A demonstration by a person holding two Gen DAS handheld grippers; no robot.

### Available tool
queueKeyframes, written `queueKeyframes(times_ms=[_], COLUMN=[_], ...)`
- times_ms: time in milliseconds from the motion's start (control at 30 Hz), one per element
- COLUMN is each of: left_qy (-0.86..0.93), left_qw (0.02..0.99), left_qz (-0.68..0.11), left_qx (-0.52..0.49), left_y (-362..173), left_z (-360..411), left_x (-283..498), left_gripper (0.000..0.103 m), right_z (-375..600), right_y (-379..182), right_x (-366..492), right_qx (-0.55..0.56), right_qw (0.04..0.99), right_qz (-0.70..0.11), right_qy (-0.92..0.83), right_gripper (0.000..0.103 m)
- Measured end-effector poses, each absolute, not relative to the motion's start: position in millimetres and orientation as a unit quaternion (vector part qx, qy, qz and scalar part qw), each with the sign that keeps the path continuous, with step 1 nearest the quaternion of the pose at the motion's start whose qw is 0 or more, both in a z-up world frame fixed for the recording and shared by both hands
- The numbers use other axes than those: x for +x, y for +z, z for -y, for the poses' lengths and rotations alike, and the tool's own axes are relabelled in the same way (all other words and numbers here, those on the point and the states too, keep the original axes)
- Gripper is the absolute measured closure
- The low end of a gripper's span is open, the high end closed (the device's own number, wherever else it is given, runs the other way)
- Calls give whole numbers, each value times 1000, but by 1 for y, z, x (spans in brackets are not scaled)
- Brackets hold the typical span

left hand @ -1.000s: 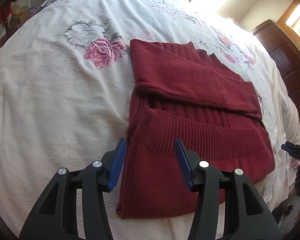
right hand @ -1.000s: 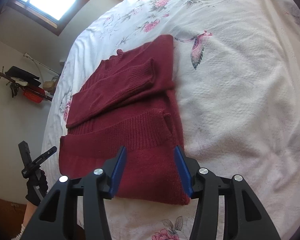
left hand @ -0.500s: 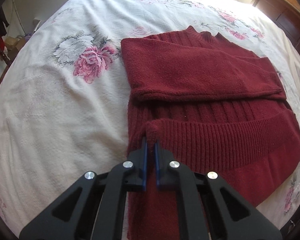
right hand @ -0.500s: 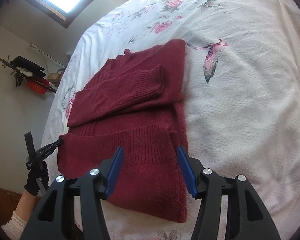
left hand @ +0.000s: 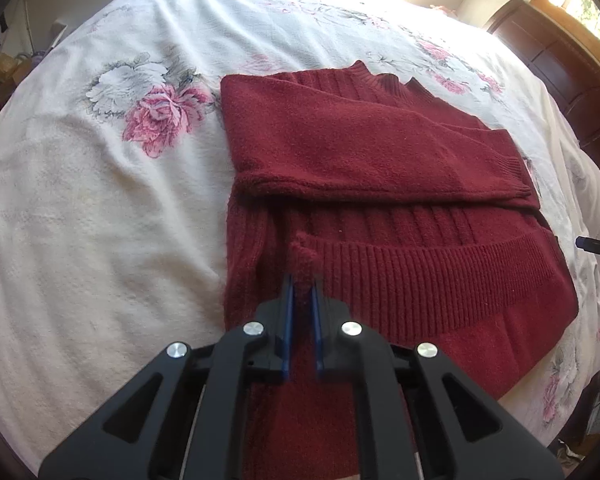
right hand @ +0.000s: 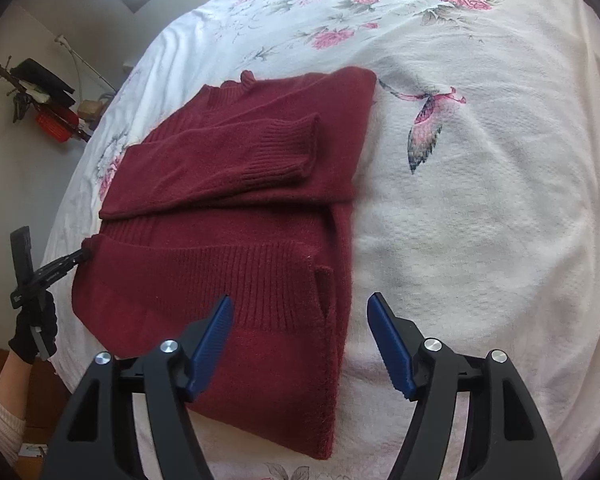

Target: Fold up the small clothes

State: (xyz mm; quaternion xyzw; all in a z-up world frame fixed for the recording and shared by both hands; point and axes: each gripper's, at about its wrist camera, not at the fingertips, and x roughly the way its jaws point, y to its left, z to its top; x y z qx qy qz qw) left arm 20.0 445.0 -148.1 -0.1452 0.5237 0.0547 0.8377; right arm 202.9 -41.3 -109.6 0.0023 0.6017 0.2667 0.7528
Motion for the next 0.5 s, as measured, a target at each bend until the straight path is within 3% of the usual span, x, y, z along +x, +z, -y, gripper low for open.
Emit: queueKeyframes(times_ms=[200, 333, 400, 433, 500], left_qy=[73, 82, 85, 86, 82], left_qw=[830, 830, 832, 833, 838], left_qz=[-539, -541, -540, -537, -528], left_qx=[-125, -110, -101, -101, -109], left_y=[-163, -161, -157, -155, -148], left_z=[-438, -431, -427, -427, -427], left_x=[28, 31, 30, 29, 27], left_gripper=[84, 95, 97, 97, 98], right_z=[17, 2, -3, -4, 0], right_y=[-130, -143, -149, -151, -149], right_x=[203, 203, 202, 202, 201], right_qx=[-56, -96, -118, -127, -127], right_qw=[738, 736, 734, 733, 737], right_qz=[-614, -612, -608, -607, -604], right_qy=[274, 273, 278, 279, 275], right_gripper=[33, 34, 46, 62, 80])
